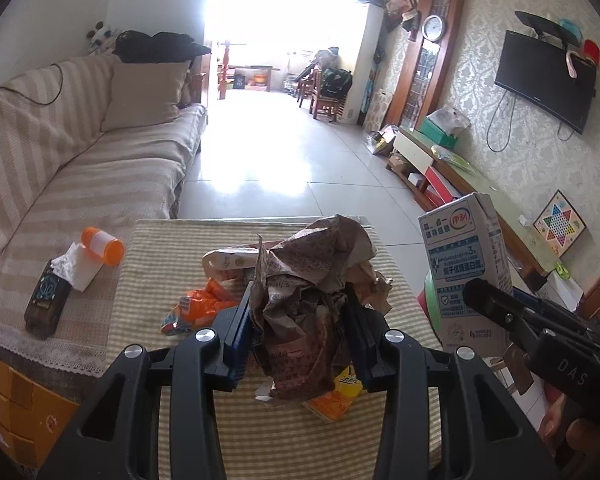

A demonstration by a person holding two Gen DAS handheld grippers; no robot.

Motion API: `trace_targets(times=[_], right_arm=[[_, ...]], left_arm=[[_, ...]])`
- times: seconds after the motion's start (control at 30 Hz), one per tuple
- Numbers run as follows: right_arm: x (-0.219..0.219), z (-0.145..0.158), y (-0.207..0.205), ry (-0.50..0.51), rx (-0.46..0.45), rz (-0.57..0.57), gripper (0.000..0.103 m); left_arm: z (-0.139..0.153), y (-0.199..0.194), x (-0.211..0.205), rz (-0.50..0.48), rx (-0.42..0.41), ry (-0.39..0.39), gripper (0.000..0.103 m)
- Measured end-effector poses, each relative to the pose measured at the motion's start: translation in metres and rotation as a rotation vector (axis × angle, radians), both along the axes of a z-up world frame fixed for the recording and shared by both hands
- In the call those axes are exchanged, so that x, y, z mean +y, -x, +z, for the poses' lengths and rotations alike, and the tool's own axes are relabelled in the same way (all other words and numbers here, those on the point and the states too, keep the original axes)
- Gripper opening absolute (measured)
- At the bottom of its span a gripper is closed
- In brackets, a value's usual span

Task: Collect trash
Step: 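Carry the paper and milk carton over the bin and open both tools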

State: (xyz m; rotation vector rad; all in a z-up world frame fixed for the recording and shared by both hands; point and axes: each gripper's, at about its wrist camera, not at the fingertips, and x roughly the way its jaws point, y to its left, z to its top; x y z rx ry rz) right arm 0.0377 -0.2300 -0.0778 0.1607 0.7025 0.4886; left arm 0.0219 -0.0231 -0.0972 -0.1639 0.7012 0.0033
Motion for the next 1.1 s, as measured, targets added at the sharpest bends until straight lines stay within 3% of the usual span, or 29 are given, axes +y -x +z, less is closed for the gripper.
trace_targets(times=[0.47,1.1], right_arm=[[-0.031,-0.001,-0.003,-0.006,-0.002,-0.089,0.04],[-0.105,-0.015,-0.006,-0.049,0.028,-0.275,0.04]], left_arm=[[0.01,-0.017,-0.034,-0.081,-0.016,-0.012,0.038],[0.016,-0.045,-0.112,-0.244,-0.03,-0.009,0.038]])
